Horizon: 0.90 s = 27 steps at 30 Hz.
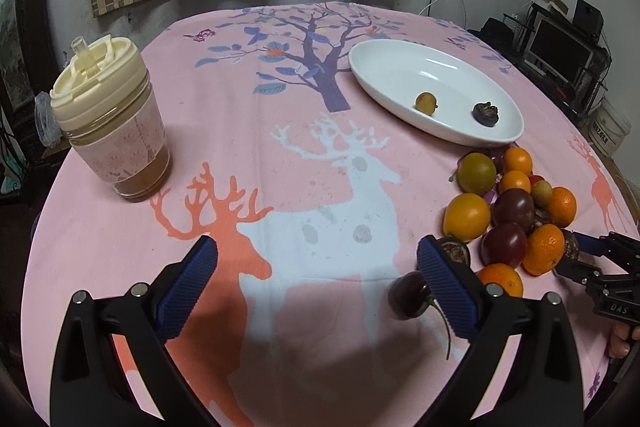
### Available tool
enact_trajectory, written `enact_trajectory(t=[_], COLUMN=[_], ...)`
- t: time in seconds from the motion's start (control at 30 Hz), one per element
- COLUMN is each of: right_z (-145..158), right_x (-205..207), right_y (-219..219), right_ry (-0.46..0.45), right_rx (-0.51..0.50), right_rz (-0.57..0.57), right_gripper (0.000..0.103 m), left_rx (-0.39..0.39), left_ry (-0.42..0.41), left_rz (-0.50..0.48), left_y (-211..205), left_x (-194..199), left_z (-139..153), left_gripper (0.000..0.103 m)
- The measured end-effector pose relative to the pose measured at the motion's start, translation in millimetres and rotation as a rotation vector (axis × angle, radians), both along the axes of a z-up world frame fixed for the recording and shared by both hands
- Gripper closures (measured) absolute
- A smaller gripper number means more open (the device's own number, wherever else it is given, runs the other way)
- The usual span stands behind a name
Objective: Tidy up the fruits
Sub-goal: 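Grasp another dark mangosteen with the right gripper while the left gripper grasps an orange, then place the orange and mangosteen on the white plate with both grippers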
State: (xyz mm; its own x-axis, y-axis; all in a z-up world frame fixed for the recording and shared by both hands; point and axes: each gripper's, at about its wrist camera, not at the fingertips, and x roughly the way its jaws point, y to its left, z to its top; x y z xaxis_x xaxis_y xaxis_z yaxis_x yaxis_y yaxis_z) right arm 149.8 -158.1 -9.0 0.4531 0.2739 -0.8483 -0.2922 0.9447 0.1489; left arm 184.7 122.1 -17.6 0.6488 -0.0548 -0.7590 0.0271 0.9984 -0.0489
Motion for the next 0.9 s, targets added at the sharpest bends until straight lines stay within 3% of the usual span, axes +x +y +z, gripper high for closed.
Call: enact_trajectory(t=[0.13,0.23,0.27,0.3,0.4,0.43,0.57,0.9], right_z=[0,-3,-4,-4,-4,-4,-5,-5], right_x=[2,5,6,7,7,6,7,6], right_y=[-9,-22,-25,-26,-26,-26,-30,-33], right_ry=[0.016,0.04,0.046,0.049,0.052,0.053,0.059,0.06], right_rx=[0.082,0.186,0.21,0.224,0.236,0.24,0.271,0.299], right_rz=[-0.005,-0.028,-0.032,-0.035,-0.037,-0.037,-0.042,-0.029], right_gripper=[0.059,0.059,0.059,0.059,0.059,0.059,0.059,0.059], left_rx=[-0.016,-0.072,-0.09,-0.098,-0.055,-0.03,0.037,0.053], left_ry=[-0.024,-0.052,-0.053,-0.048,-0.007,0.006,0.052,0.082], left_rz=[-0.043,-0.177,-0.228,-0.285,-0.38,-0.392,-0.393,-0.368], left_y=[-5,-25,-35,-47,-80,-88,-103,-108], left_x=[-10,-27,-32,-38,-44,-43,-38,-28], left_z=[4,9,10,9,-1,-6,-20,-28], left_gripper=[0.005,0.008,0.013,0.026,0.043,0.048,0.05,0.05])
